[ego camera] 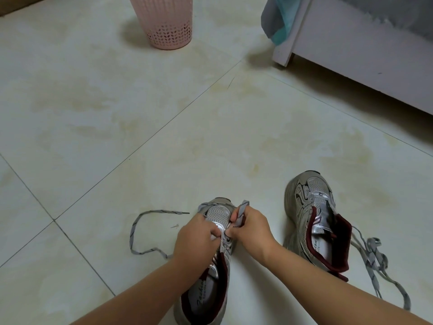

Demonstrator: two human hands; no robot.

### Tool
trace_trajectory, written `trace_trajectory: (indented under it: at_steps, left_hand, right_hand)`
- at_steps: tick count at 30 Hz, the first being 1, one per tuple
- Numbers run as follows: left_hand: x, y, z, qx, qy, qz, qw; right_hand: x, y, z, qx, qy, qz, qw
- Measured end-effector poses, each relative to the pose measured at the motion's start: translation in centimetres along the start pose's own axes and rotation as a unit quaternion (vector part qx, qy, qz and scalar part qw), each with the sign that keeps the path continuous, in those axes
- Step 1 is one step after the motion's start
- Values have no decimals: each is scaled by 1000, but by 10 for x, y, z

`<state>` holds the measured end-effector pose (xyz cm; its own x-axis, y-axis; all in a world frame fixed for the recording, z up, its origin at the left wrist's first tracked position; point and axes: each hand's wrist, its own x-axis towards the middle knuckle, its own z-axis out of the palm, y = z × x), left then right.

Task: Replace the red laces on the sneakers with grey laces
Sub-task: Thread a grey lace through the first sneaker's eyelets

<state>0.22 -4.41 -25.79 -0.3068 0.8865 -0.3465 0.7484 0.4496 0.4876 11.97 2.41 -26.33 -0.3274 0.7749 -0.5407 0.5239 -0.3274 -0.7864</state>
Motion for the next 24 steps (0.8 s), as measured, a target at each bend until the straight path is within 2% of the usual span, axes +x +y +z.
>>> trace_trajectory:
  at_steps: [8, 12, 15, 19, 24]
  left_hand:
    - [12, 13, -4, 210, -67, 51, 974]
    - [15, 16, -2, 268, -92, 71, 956]
    - [13, 16, -2, 268, -88, 72, 957]
    - [16, 15, -8, 241, -110, 90, 960]
    - [20, 8, -25, 132, -172, 134, 967]
  right_hand:
    - [7, -3, 2, 17, -21, 72, 997]
    - [9, -5, 8, -52, -6, 86, 995]
    - [7, -6, 6, -79, -26, 115, 990]
    - [-4, -11, 0, 73, -114, 203, 970]
    - [-9, -16, -2, 82, -138, 212, 964]
